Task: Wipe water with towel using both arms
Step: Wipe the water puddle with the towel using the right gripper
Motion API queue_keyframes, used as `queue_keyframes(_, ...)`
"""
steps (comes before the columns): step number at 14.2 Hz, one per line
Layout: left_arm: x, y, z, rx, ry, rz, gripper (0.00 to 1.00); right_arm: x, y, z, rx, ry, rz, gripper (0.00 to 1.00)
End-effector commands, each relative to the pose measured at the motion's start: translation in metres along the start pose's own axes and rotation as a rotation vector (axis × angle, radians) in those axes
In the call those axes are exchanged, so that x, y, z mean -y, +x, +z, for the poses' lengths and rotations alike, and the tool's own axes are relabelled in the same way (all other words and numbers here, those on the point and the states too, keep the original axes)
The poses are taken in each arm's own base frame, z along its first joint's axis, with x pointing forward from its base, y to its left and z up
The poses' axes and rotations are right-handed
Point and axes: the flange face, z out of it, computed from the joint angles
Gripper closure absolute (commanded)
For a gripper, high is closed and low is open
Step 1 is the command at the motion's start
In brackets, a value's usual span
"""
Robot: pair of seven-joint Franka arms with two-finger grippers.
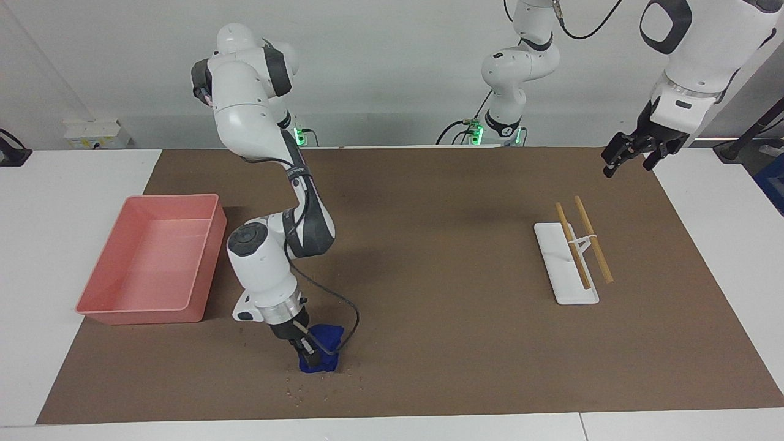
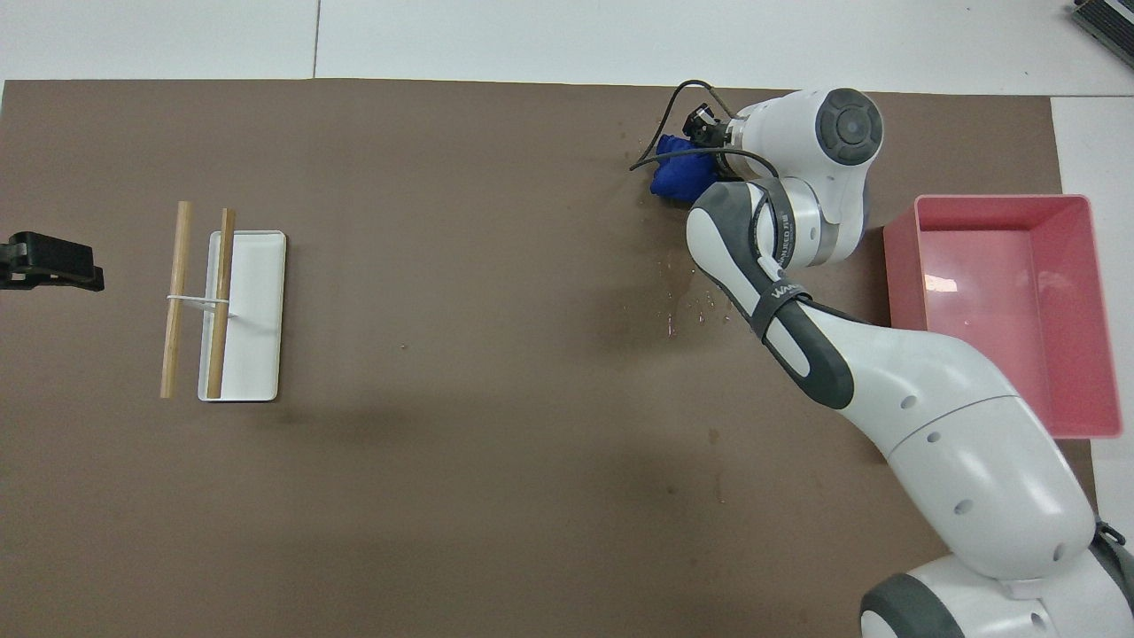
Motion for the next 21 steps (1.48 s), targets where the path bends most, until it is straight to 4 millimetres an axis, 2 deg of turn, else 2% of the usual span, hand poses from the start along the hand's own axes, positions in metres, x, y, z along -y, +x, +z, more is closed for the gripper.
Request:
queue_keyframes(1,0.005,0.004,-0.006,-0.002,0.034,0.003,0.0,-0.023,-0.018,0.011,-0.019,-0.073,-0.079,1.0)
queue_keyframes(3,0.008,-0.002,-0.005,0.024,0.032,0.001,0.0,-0.029,-0.022,0.01,-0.05,-0.13,-0.153,1.0)
queue_keyframes(7,0.008,-0.013,-0.002,0.065,0.024,0.01,0.0,-0.043,-0.033,0.002,-0.011,-0.218,-0.132,1.0)
queue_keyframes(10,0.008,-0.011,-0.004,0.048,0.02,0.0,0.0,-0.072,-0.053,-0.009,0.021,-0.267,-0.144,1.0)
queue_keyframes(11,0.014,-0.012,-0.003,0.057,0.02,-0.001,0.0,-0.081,-0.059,-0.012,0.03,-0.281,-0.149,1.0)
queue_keyframes(13,0.01,-0.013,-0.004,0.058,0.022,0.003,0.0,-0.097,-0.079,-0.02,0.05,-0.312,-0.153,1.0)
queue_keyframes(16,0.008,-0.013,-0.003,0.059,0.026,0.003,0.0,-0.114,-0.11,-0.029,0.075,-0.343,-0.181,1.0)
queue_keyframes(21,0.008,-0.013,-0.001,0.059,0.026,-0.003,0.0,-0.13,-0.136,-0.038,0.097,-0.364,-0.2,1.0)
